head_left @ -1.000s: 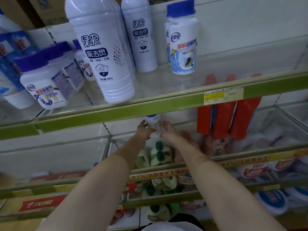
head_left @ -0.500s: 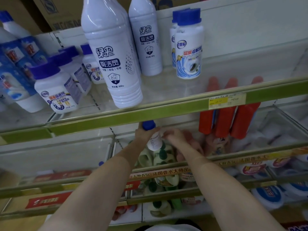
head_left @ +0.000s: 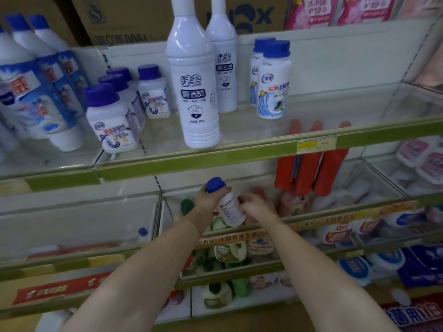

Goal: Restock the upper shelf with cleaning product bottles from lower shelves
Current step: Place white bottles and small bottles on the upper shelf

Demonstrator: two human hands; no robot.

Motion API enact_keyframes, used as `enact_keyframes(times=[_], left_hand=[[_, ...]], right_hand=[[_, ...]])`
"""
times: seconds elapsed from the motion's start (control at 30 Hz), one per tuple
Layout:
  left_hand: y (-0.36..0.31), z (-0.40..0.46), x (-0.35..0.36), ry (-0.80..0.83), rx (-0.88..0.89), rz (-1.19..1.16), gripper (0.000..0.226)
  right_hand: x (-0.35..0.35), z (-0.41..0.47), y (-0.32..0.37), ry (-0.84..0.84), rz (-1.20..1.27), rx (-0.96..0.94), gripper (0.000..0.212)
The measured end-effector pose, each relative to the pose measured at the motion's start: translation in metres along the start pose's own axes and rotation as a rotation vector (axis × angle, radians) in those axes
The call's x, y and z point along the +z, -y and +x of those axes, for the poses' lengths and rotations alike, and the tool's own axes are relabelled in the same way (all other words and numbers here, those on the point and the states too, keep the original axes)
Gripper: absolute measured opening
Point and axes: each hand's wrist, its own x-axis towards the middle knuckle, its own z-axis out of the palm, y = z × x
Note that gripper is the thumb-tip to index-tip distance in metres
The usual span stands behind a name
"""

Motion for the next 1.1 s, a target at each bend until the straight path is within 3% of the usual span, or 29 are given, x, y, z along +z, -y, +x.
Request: enact_keyframes(times=[0.1,0.3,0.43,0.53,0.67,0.77,0.93,1.1], left_hand=[[0.004,-0.021,-0.019,0.057,-0.003,-0.036,0.055],[0.014,-0.064,-0.066,0.039,-0.101,-0.205,0.053],[0.035,-0.079,-0.083,0.089,-0.143,-0.266,0.071],[0.048,-0.094,-0.089,0.107,-0.132,-0.255,0.068],[0.064,-0.114,-0.092,0.056,-0.195,-0.238,0.104],[0.071,-0.127,-0.095,0.048,-0.229,-0.198,0.099],[0.065,-0.148,-0.095,0.119,-0.34,-0.188,0.067],[0.058,-0.154,-0.084,0.19,-0.423,-0.052,0.068]], right_hand=[[0.008,-0.025,0.01,0.038,0.007,0.0,0.021],[0.051,-0.065,0.015,0.198,0.226,0.062,0.005],[0.075,-0.1,0.003,0.309,0.34,0.19,0.038],[0.085,-0.12,-0.014,0.319,0.359,0.215,0.058],[0.094,-0.149,-0.033,0.311,0.406,0.233,0.065],[0.094,-0.163,-0.039,0.362,0.425,0.229,0.06],[0.094,-0.178,-0.036,0.456,0.442,0.278,0.071],[0.078,-0.179,-0.036,0.502,0.355,0.347,0.075]])
